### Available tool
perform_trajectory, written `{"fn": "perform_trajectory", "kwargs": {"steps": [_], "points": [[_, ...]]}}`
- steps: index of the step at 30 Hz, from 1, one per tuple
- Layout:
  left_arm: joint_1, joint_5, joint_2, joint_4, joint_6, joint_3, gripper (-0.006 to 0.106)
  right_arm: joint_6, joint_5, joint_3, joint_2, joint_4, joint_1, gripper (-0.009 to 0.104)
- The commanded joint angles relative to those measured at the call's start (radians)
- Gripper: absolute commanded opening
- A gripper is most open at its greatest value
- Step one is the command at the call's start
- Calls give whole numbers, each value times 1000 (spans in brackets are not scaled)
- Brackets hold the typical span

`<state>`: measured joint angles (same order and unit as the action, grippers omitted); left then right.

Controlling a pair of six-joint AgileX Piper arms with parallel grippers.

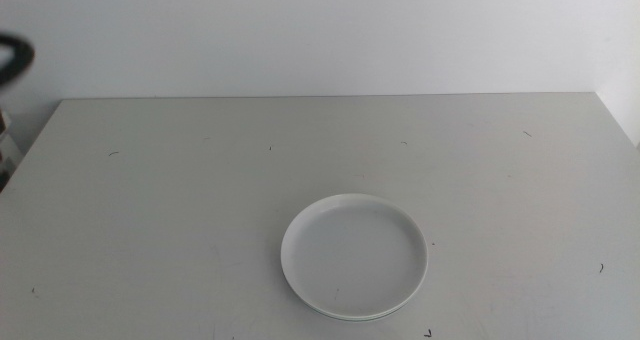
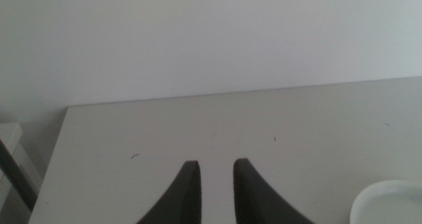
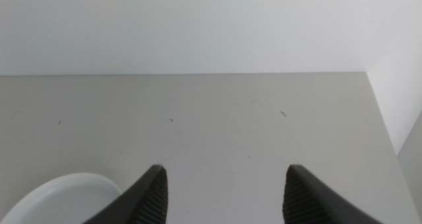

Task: Stack the three bowls on top of each other.

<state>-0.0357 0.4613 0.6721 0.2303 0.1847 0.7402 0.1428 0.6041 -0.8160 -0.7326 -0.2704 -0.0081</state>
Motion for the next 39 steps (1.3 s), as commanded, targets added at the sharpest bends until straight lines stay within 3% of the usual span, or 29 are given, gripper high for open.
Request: {"fn": "perform_trajectory", "kwargs": {"steps": [1,6,10,25,28,33,39], "points": [[-5,-204,-96,32,1,-100,21,31,-145,98,124,8,-7,45],[-5,-499,-401,32,1,-434,21,163,-266,362,409,27,-7,45],[-5,-549,-550,30,1,-573,21,166,-302,473,502,21,-7,45],[-5,-450,-579,48,-2,-649,21,163,-308,596,520,19,-7,45],[-5,-461,-581,0,-2,-697,21,163,-312,631,602,49,-8,45],[-5,-471,-589,-61,-2,-751,21,163,-314,728,724,178,-8,45],[-5,-472,-627,-61,-2,-766,21,163,-322,834,770,179,-8,45]]}}
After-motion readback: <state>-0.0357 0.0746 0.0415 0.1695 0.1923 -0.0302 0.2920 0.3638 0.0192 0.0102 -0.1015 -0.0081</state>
